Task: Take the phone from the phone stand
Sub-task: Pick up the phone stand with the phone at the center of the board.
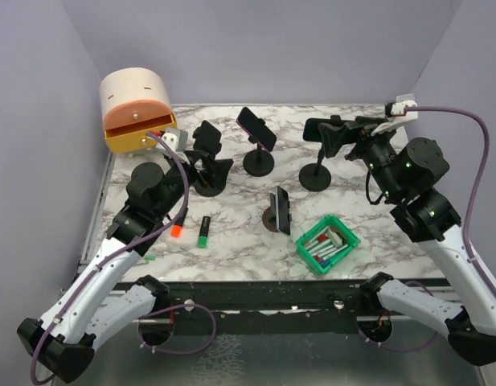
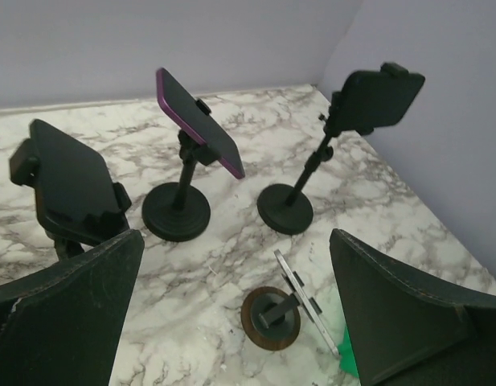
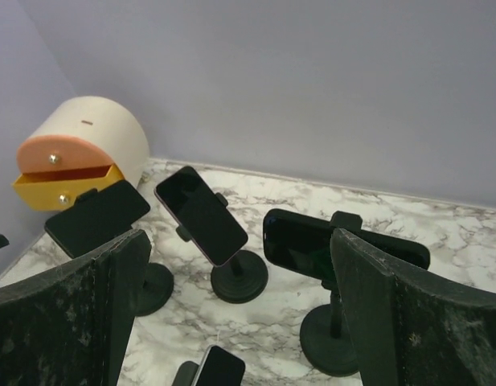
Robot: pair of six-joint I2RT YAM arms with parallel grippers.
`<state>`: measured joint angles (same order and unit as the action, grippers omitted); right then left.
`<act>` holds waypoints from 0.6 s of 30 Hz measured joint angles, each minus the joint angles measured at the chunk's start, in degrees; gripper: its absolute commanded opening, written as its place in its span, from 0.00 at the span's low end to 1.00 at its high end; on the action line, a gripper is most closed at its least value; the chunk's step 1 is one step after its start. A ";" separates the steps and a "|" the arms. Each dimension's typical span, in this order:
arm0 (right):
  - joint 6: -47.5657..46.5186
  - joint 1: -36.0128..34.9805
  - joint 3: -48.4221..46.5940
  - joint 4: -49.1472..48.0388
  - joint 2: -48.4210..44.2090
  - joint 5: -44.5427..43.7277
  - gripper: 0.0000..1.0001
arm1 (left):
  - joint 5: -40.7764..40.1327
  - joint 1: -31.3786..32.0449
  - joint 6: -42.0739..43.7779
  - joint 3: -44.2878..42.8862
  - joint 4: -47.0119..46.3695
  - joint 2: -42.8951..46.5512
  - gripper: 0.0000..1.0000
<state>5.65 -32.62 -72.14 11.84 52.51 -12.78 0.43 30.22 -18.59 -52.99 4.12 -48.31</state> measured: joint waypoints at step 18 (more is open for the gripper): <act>6.47 0.02 18.47 0.22 -2.03 -1.60 0.99 | 8.28 0.00 0.42 14.12 -10.51 9.05 0.99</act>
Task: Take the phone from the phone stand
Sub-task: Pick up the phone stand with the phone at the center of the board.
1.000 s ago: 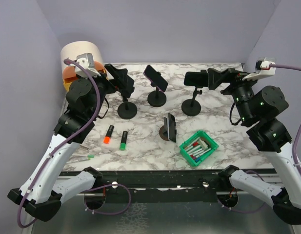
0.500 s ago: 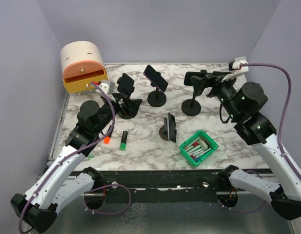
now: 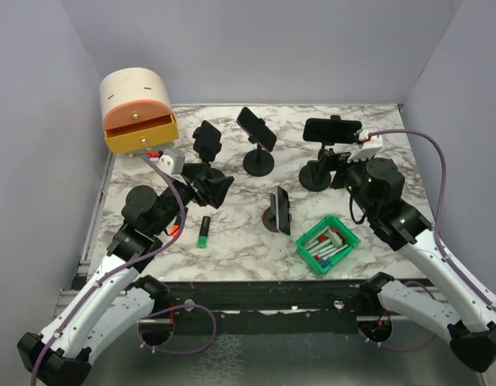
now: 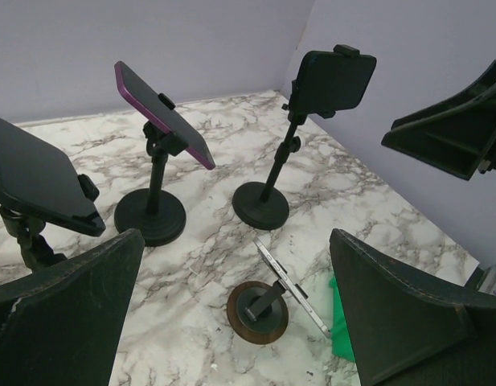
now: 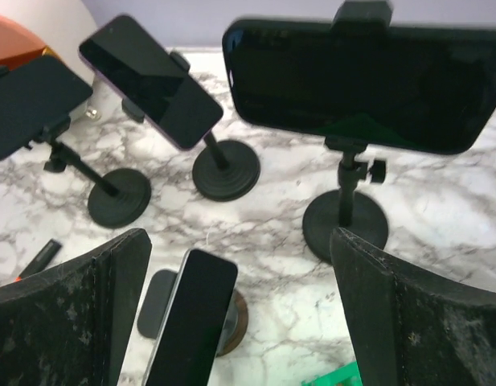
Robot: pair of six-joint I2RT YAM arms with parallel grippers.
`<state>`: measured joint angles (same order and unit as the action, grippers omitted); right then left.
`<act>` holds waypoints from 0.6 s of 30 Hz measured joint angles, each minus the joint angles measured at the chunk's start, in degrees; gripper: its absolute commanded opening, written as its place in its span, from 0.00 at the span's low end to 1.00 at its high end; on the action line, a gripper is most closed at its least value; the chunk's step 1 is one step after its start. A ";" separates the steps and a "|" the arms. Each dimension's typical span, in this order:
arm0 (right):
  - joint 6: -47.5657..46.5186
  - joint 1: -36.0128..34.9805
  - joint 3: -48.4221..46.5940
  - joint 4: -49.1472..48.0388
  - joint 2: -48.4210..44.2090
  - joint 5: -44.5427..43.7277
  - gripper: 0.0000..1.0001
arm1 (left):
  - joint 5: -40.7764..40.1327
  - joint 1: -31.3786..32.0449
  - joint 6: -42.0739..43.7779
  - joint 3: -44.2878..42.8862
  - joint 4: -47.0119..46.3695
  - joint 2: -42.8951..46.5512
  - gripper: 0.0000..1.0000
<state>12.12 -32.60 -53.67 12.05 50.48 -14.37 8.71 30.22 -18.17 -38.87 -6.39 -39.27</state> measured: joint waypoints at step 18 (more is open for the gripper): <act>21.16 0.00 14.62 16.22 -13.44 2.21 0.90 | 0.02 0.66 -1.14 0.22 0.04 -1.22 0.99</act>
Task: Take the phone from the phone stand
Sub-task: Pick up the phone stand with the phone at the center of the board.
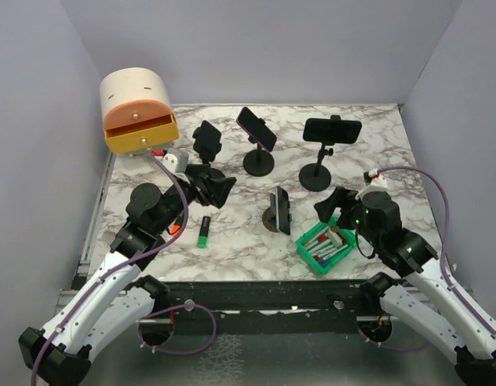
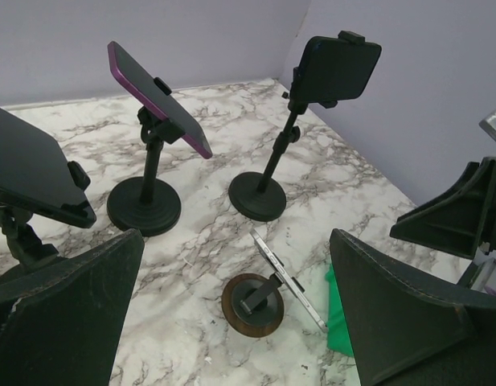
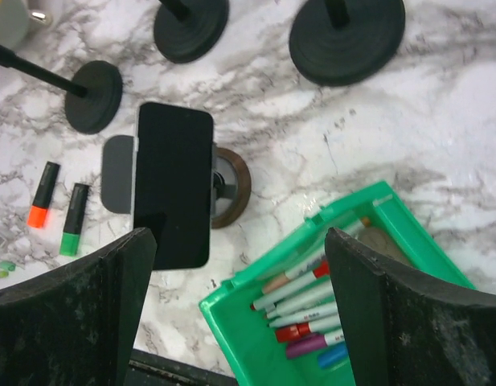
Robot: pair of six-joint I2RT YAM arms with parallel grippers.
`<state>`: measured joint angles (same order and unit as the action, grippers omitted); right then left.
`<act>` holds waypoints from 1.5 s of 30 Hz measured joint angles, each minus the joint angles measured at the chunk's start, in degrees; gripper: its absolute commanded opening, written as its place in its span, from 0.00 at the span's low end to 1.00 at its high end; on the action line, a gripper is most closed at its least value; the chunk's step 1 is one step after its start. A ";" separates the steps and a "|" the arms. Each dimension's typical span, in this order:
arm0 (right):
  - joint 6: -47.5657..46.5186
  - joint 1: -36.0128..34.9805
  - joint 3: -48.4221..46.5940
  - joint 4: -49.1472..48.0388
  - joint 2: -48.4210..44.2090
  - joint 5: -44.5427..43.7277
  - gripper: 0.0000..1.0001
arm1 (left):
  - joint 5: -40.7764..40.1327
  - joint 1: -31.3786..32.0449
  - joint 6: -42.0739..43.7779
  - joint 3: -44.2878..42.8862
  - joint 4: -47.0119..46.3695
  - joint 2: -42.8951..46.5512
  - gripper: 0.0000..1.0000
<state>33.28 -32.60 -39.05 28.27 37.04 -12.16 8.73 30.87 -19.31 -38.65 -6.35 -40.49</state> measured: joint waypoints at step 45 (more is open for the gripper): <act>7.17 -0.35 5.03 -8.92 8.79 7.48 0.84 | 2.23 14.10 -10.93 -12.96 2.75 -41.86 0.71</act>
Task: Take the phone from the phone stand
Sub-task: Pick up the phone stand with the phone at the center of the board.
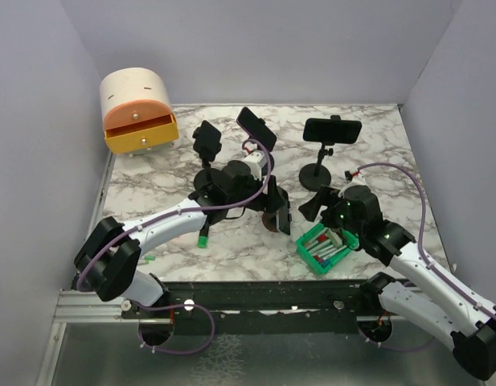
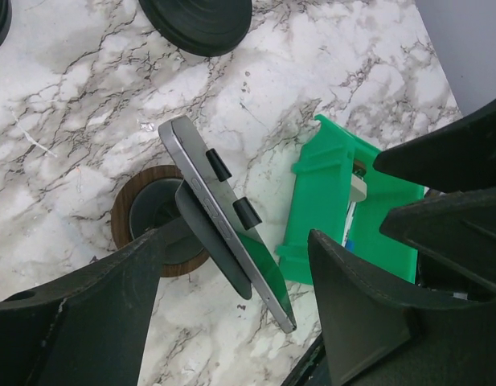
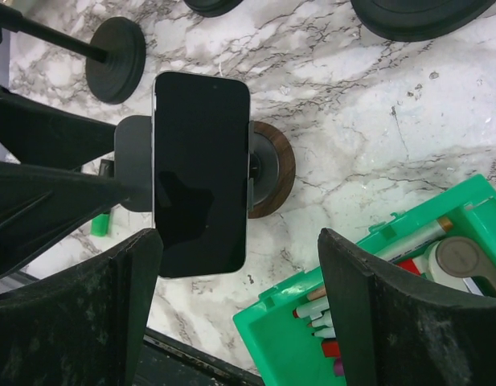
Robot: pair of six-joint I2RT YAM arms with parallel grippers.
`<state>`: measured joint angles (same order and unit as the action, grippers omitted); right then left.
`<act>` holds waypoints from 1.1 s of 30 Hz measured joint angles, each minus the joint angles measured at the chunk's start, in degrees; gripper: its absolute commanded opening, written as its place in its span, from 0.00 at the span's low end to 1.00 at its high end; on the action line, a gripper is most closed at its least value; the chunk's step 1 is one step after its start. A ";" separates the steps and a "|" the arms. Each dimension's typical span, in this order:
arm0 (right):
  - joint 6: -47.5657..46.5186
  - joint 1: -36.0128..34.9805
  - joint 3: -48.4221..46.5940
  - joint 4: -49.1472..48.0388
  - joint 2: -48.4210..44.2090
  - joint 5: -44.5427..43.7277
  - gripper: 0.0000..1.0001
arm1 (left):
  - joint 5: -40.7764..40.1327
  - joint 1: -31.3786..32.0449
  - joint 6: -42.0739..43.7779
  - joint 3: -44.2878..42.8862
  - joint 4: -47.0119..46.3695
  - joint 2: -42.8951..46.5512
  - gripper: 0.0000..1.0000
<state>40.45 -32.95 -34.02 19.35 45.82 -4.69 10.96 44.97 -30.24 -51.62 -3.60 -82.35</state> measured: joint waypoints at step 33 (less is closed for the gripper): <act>-0.02 0.00 -3.13 3.10 -5.77 1.88 0.86 | 4.42 0.42 0.70 -6.29 3.82 -7.98 0.05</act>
<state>40.42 -32.95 -37.15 22.46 40.05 -2.81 15.38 45.39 -29.54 -57.91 0.23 -90.32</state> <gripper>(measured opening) 0.857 0.169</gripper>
